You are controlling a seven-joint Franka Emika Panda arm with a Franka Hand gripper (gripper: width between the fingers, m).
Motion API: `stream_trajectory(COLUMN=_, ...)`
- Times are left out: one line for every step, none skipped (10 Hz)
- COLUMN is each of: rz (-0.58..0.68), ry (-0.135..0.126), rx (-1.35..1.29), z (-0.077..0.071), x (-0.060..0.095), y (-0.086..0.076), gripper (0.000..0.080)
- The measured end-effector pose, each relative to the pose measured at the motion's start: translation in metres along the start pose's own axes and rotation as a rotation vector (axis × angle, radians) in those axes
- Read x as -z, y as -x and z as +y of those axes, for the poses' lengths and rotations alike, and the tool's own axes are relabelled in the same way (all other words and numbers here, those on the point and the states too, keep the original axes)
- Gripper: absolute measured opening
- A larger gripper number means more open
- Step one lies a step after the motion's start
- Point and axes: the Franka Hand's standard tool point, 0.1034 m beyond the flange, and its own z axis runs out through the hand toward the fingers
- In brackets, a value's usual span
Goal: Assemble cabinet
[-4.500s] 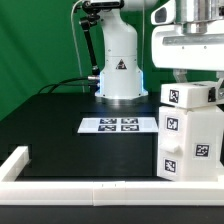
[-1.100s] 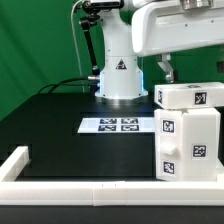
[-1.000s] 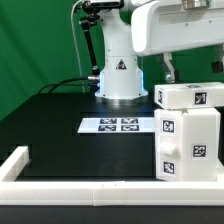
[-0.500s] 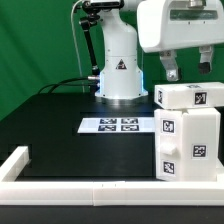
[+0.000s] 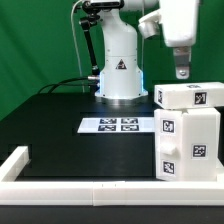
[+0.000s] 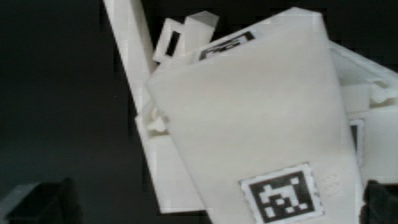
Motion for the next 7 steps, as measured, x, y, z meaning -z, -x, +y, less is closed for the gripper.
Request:
stream_trajectory(rz=-0.019, ry=-0.001, rx=0.112, z=-0.004, x=-0.002, y=-0.004, gripper=0.0797)
stream_trajectory(rz=-0.030, ry=-0.004, rx=0.197, z=-0.007, x=-0.005, y=-0.008, gripper=0.0797)
stream_trajectory(rz=-0.037, ry=-0.008, rx=0.221, z=-0.009, x=-0.008, y=-0.010, gripper=0.0797)
stream_trajectory(rz=-0.048, ry=-0.013, rx=0.277, z=-0.010, x=-0.011, y=-0.008, gripper=0.0797)
stream_trajectory(rz=-0.049, ry=-0.020, rx=0.244, z=-0.012, x=-0.015, y=-0.008, gripper=0.0797)
stream_trajectory(rz=-0.050, ry=-0.025, rx=0.241, z=-0.014, x=-0.019, y=-0.008, gripper=0.0797)
stream_trajectory(rz=-0.048, ry=-0.023, rx=0.238, z=-0.017, x=-0.024, y=-0.008, gripper=0.0797)
